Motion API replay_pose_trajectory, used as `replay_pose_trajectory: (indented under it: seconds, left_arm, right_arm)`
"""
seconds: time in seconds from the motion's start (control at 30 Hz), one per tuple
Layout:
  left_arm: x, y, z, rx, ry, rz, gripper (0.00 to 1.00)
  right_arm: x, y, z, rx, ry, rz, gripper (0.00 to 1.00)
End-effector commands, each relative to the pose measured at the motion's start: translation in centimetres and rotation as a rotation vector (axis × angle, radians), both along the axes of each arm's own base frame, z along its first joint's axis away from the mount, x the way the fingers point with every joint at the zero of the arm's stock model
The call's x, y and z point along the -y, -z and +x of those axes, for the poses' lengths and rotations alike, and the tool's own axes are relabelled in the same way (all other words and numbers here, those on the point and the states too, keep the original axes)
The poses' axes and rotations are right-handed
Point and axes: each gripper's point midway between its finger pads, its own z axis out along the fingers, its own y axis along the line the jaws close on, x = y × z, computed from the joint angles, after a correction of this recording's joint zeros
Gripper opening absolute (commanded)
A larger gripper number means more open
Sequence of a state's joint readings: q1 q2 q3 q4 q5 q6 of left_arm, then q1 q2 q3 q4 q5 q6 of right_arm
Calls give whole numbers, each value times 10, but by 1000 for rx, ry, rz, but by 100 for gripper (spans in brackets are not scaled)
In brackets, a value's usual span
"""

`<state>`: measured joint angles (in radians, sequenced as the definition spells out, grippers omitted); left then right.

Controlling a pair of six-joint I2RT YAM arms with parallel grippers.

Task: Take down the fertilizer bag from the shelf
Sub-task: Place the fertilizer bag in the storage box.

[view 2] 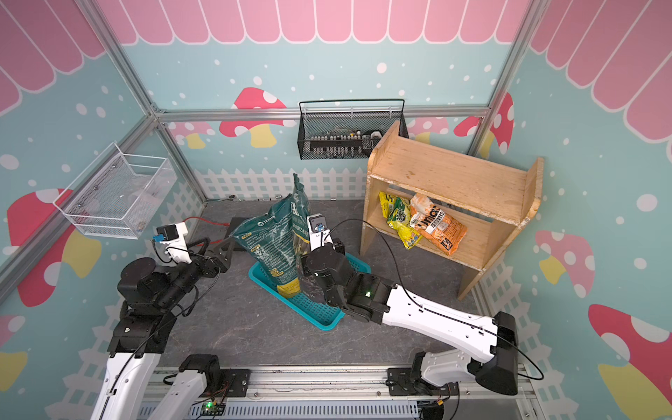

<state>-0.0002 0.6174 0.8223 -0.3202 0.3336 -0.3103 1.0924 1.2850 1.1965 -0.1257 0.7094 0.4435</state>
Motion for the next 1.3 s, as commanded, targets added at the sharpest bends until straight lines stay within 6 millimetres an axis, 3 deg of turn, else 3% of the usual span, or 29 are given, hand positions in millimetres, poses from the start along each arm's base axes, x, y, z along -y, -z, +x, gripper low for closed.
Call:
replay_pose_trajectory:
  seconds: [0.0,0.2,0.37,0.73,1.13,1.27]
  left_arm:
    - [0,1,-1,6,1,-3,99]
    - [0,1,-1,6,1,-3,99]
    - [0,1,-1,7,1,-3,99]
    - [0,1,-1,7,1,-3,99]
    - [0,1,-1,7,2,-3,99]
    - [0,1,-1,6,2,-3,99]
  right_arm:
    - [21,-49,17,74,59,284,0]
    - [34,-35,31,87,110,262,0]
    - [23,-24,35,120,73,252,0]
    - [-33,62,42,-27,-70,291,0]
    - [-98,84,3,44,-376,285,2]
    - [-113,102,2,13,-401,263,5]
